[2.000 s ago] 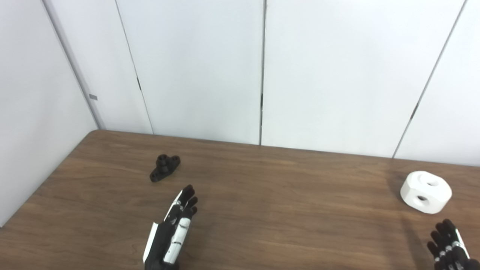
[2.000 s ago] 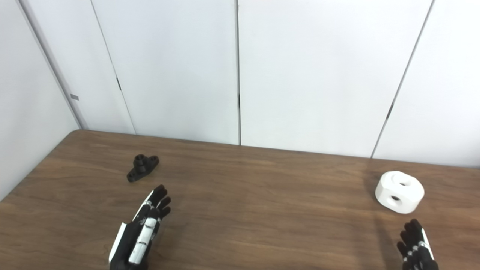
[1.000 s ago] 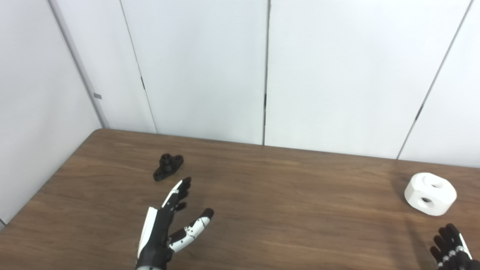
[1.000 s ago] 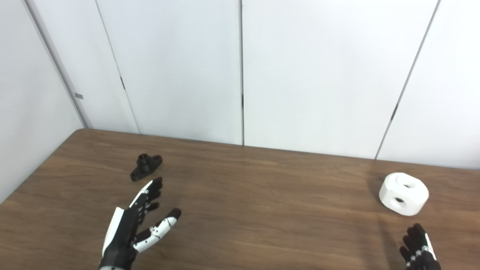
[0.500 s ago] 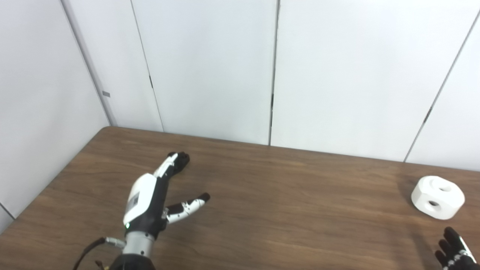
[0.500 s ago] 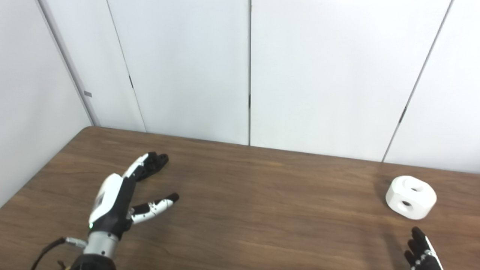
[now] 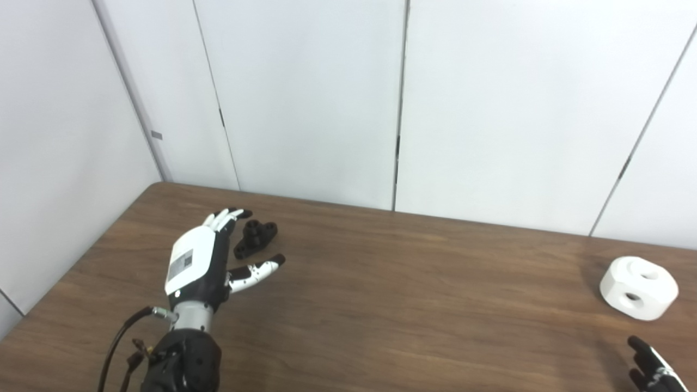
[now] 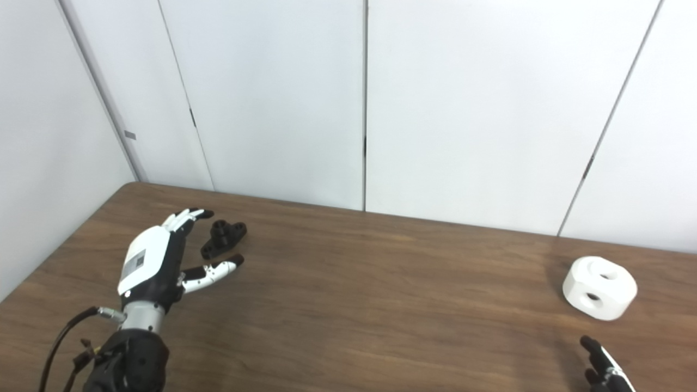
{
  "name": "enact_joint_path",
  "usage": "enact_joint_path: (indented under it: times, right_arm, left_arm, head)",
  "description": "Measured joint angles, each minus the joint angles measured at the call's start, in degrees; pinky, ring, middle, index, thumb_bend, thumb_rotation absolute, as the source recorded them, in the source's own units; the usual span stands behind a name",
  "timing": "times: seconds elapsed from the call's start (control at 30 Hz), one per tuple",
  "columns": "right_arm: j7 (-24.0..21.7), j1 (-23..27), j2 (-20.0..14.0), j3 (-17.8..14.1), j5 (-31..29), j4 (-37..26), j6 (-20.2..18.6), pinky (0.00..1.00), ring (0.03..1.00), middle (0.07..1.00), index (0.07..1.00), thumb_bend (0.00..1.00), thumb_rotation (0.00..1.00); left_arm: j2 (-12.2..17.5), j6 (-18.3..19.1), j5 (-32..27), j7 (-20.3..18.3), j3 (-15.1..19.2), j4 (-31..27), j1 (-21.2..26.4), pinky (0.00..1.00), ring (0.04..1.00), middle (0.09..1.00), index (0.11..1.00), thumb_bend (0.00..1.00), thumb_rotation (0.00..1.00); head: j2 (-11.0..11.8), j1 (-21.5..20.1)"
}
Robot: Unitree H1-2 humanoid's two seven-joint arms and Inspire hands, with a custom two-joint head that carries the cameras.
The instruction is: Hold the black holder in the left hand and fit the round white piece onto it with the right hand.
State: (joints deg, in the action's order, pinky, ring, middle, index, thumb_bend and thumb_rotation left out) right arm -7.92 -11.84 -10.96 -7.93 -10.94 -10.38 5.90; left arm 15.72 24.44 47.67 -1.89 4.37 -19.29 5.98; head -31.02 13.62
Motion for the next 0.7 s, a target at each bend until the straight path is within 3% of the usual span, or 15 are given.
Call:
enact_joint_path:
  times: [0.33, 0.7]
  right_arm:
    - [-0.07, -0.14, 0.09, -0.12, -0.08, -0.22, -0.85, 1.00, 1.000, 0.974, 0.880, 0.56, 0.76]
    - [-0.18, -0.23, 0.05, -0.27, -1.73, -0.27, -0.86, 1.00, 1.000, 0.970, 0.884, 0.60, 0.77]
  left_arm:
    - [2.08, -0.21, 1.75, 3.19, -0.08, 9.33, 3.94, 0.93, 0.950, 0.913, 0.803, 0.81, 0.41]
    - [4.66, 2.11, 2.22, 3.59, -0.54, 16.85, 7.06, 0.97, 0.958, 0.920, 0.797, 0.83, 0.45]
  head:
    - [0.00, -0.09]
    - [-0.35, 0.09]
